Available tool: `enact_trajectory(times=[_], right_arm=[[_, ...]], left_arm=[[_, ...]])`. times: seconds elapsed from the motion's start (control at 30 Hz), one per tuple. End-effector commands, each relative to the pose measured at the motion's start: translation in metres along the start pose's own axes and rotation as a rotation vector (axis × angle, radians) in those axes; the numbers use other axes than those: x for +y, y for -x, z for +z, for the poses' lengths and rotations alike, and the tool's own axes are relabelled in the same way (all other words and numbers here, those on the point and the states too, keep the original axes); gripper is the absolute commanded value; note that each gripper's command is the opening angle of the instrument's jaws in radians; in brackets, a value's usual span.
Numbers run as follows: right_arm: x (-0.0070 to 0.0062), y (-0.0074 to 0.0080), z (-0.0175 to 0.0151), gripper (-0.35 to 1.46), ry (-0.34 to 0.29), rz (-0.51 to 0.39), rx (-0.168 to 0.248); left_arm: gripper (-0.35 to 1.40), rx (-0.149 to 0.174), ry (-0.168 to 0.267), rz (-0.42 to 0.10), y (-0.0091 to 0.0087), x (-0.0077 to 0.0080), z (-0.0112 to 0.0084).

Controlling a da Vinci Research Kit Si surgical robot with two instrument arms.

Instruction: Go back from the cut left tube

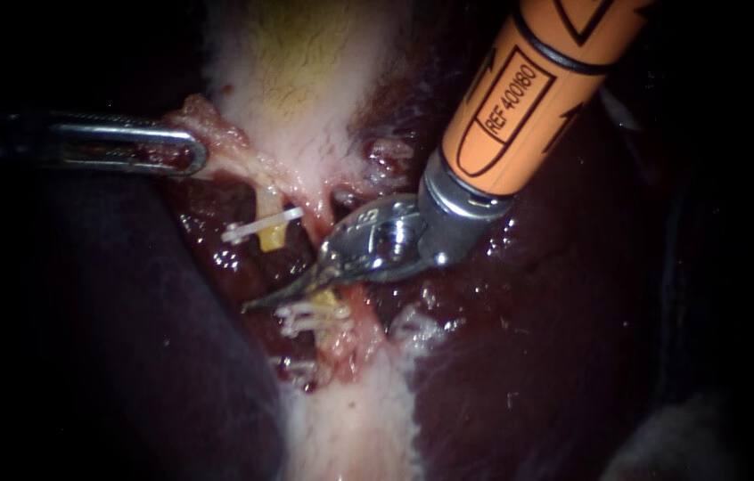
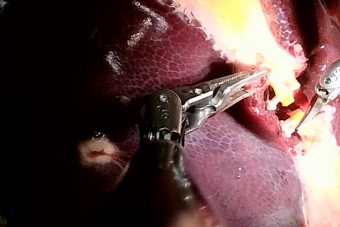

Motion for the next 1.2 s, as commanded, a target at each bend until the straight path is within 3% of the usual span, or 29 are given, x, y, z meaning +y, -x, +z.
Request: enact_trajectory(times=[0.03,0.33,0.37,0.4,0.47,0.53,0.7,0.87,0.93,1.0,1.2], right_arm=[[0.0000,0.0000,0.0000,-0.35,0.000,0.000,0.000],[0.0000,-0.0001,0.0001,-0.35,-0.001,0.000,0.003],[0.0000,0.0000,0.0002,-0.20,-0.002,0.000,0.005],[-0.0001,0.0000,0.0002,0.22,-0.001,0.000,0.009],[-0.0003,-0.0001,0.0004,0.84,-0.002,0.000,0.021],[-0.0005,-0.0002,0.0006,1.20,-0.002,0.018,0.034],[-0.0011,-0.0006,0.0011,1.35,-0.006,0.018,0.045],[-0.0014,-0.0006,0.0011,1.36,0.007,0.018,0.052],[-0.0017,-0.0003,0.0008,1.41,0.064,0.008,0.078],[-0.0024,0.0001,0.0001,1.43,0.169,-0.051,0.117],[-0.0052,0.0010,-0.0030,1.43,0.294,-0.145,0.135]], left_arm=[[-0.35,0.000,0.000,0.000,0.0000,0.0000,0.0000],[-0.35,0.000,0.000,-0.006,0.0000,0.0000,0.0000],[-0.35,0.000,0.000,-0.006,0.0000,0.0000,0.0000],[-0.35,0.000,0.000,-0.006,0.0000,0.0000,0.0000],[-0.35,0.000,0.000,-0.006,0.0000,0.0000,0.0000],[-0.35,0.000,0.000,-0.006,0.0000,0.0000,0.0000],[-0.35,0.000,0.000,-0.006,0.0000,0.0000,0.0000],[-0.35,0.000,0.000,-0.006,0.0000,0.0001,0.0000],[-0.35,0.000,0.000,-0.006,0.0000,0.0001,-0.0001],[-0.35,0.000,0.001,-0.006,0.0000,0.0001,-0.0002],[-0.35,-0.001,0.001,-0.006,0.0000,0.0000,-0.0002]])
